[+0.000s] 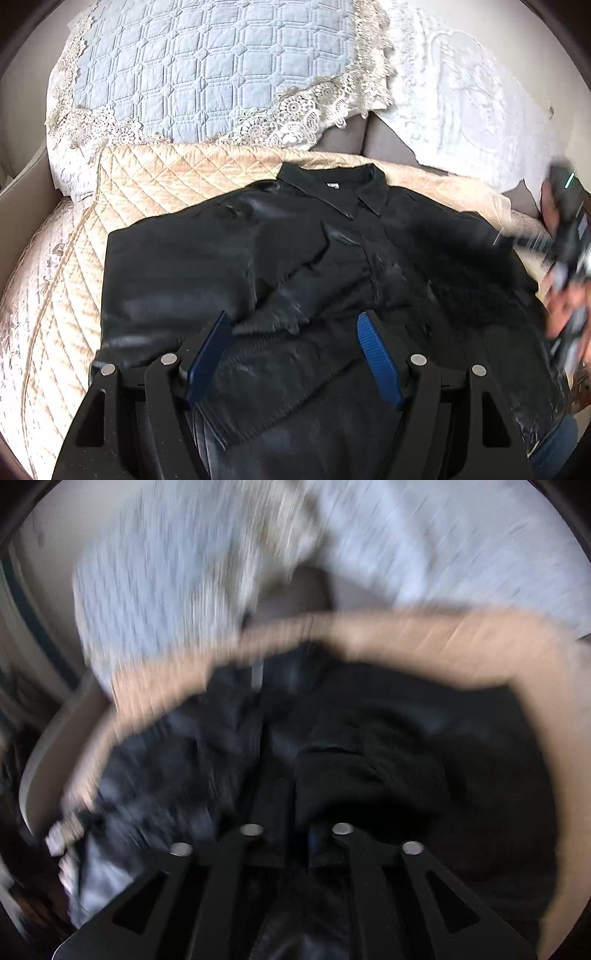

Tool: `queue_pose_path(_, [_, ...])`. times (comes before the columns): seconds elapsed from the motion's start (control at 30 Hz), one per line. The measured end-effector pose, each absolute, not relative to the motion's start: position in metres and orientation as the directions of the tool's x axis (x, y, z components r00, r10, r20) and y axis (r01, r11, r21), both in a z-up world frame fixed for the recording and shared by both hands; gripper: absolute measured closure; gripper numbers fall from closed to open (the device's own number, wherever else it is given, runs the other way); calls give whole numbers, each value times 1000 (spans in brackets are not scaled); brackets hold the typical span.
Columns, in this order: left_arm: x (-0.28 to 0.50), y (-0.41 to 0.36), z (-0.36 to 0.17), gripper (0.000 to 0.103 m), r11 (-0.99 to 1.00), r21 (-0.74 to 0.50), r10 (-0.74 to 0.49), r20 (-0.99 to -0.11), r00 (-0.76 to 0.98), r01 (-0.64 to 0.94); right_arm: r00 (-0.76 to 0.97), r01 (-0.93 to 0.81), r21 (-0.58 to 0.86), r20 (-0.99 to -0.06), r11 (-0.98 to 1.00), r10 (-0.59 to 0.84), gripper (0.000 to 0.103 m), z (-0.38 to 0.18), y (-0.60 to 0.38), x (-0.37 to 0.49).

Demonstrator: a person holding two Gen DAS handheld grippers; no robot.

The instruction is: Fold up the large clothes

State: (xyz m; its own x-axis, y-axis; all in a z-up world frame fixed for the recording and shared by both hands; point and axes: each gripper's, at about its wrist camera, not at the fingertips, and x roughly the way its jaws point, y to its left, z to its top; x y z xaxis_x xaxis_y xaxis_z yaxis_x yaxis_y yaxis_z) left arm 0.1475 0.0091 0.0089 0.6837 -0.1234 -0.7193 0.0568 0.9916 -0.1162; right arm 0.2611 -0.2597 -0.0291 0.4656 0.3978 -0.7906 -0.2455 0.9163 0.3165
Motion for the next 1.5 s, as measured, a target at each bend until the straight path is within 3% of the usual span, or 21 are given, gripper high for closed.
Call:
queue_pose_path(0.1, [159,18,0,29,990,-133,-127,-732,669,43,397,-272,283,-838,920,375,63,-64,-238,253])
queue_pose_path(0.13, [160,20,-3,29,989,-140,-131,-733,667,41,403,-282,287,-830,915,385,51,-63,-237,246])
queue_pose_path(0.23, [161,27,-7,29,986,-163,-146,-726,672,37,465,-244,365,-769,898,439,47,-48,-255,234])
queue_pose_path(0.33, [162,28,-10,29,980,-196,-176,-728,662,45,514,-134,447,-731,884,447,47,-46,-284,240])
queue_pose_path(0.47, [159,28,-9,29,976,-209,-194,-716,671,59,510,88,480,-775,873,374,46,-67,-312,255])
queue_pose_path(0.63, [161,36,-10,29,971,-237,-200,-713,672,39,546,215,577,-740,788,392,46,-83,-327,273])
queue_pose_path(0.67, [161,38,-11,29,969,-243,-203,-712,672,35,549,218,575,-740,789,388,51,-80,-329,276])
queue_pose_path(0.7, [161,40,-11,29,969,-243,-200,-712,673,32,551,206,564,-742,799,382,64,-77,-326,283])
queue_pose_path(0.73, [160,42,-11,29,971,-237,-191,-711,677,26,545,187,555,-745,811,384,90,-75,-320,289])
queue_pose_path(0.9, [161,56,-12,29,971,-237,-162,-707,689,-16,558,-50,535,-686,844,467,91,-32,-262,284])
queue_pose_path(1.03, [165,64,-17,29,966,-255,-160,-717,679,-42,443,-269,513,-686,815,578,67,-25,-198,274])
queue_pose_path(1.1, [165,66,-20,29,967,-250,-151,-723,674,-52,352,-329,543,-689,773,634,67,-34,-184,270])
queue_pose_path(1.3, [166,69,-21,29,966,-253,-147,-722,676,-59,498,-280,573,-600,771,626,67,-25,-225,250])
queue_pose_path(1.4, [169,66,-23,29,968,-245,-146,-725,673,-54,542,-164,494,-678,854,497,68,-41,-238,268])
queue_pose_path(1.5, [176,65,-27,29,974,-219,-125,-736,665,-59,427,-181,472,-753,863,501,71,-72,-217,285])
